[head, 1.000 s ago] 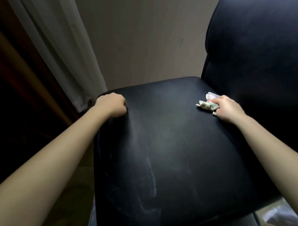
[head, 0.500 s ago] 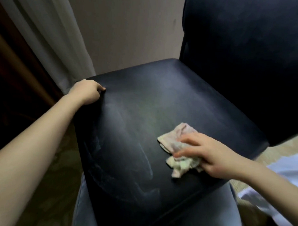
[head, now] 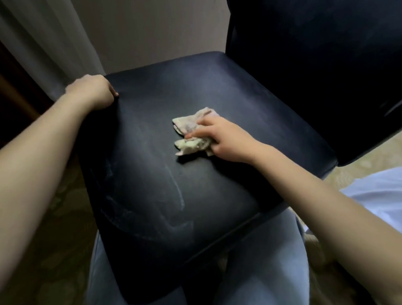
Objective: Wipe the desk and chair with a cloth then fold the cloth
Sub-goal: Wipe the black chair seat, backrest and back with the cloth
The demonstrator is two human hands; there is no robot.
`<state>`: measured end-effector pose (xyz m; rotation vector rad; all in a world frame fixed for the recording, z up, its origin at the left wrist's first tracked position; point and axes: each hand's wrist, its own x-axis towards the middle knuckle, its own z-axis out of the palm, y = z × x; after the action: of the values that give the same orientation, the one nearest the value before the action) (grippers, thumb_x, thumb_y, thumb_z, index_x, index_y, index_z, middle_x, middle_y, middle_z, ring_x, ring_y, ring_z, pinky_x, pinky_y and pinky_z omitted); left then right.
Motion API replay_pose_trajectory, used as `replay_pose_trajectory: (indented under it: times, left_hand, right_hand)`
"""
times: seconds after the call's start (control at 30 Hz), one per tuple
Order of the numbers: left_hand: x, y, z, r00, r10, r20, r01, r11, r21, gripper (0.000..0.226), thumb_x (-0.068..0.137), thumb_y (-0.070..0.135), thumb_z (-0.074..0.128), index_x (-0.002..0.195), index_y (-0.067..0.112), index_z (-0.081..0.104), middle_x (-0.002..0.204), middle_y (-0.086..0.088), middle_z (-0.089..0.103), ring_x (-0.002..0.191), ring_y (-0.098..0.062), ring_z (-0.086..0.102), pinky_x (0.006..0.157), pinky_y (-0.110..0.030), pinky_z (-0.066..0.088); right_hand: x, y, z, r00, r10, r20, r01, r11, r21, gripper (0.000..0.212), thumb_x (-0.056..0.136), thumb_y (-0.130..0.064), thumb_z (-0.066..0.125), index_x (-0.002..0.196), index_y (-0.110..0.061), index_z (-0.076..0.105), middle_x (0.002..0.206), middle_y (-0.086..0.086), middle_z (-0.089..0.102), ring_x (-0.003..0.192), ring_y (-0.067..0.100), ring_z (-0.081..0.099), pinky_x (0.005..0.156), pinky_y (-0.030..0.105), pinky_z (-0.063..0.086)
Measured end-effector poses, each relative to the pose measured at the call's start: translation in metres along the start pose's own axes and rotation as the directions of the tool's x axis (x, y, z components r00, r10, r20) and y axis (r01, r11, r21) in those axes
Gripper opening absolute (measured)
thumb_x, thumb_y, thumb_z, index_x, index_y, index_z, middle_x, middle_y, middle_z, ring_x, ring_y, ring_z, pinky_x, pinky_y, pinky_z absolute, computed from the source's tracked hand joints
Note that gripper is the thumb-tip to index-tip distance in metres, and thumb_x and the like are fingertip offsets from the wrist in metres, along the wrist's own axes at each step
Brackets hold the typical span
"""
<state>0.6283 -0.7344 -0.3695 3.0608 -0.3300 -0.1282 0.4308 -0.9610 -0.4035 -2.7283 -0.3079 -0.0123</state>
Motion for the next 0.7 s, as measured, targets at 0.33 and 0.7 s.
replay_pose_trajectory:
  times: [0.33,0.7]
  left_hand:
    - [-0.003,0.011,0.013,0.997,0.032,-0.071,-0.029,0.999,0.038,0.031,0.093,0.016,0.049,0.117,0.004,0.063,0.120,-0.025,0.058,0.109,-0.043,0.055,0.089,-0.041,0.046]
    - [-0.001,-0.001,0.023,0.981,0.191,0.026,-0.192,0.980,0.045,0.059,0.090,0.006,0.038,0.146,0.026,0.035,0.148,-0.011,0.038,0.132,-0.032,0.039,0.105,-0.040,0.037]
  right_hand:
    - [-0.165,-0.018,0.013,0.986,-0.167,-0.028,0.165,0.984,-0.062,0.061,0.066,-0.012,0.037,0.119,-0.037,0.056,0.128,-0.004,0.046,0.122,0.020,0.043,0.104,0.035,0.031]
    - [0.025,-0.067,0.041,0.928,-0.364,0.080,0.365,0.931,0.008,0.047,0.072,-0.013,0.068,0.119,-0.014,0.065,0.111,0.018,0.059,0.108,0.038,0.053,0.091,0.041,0.046]
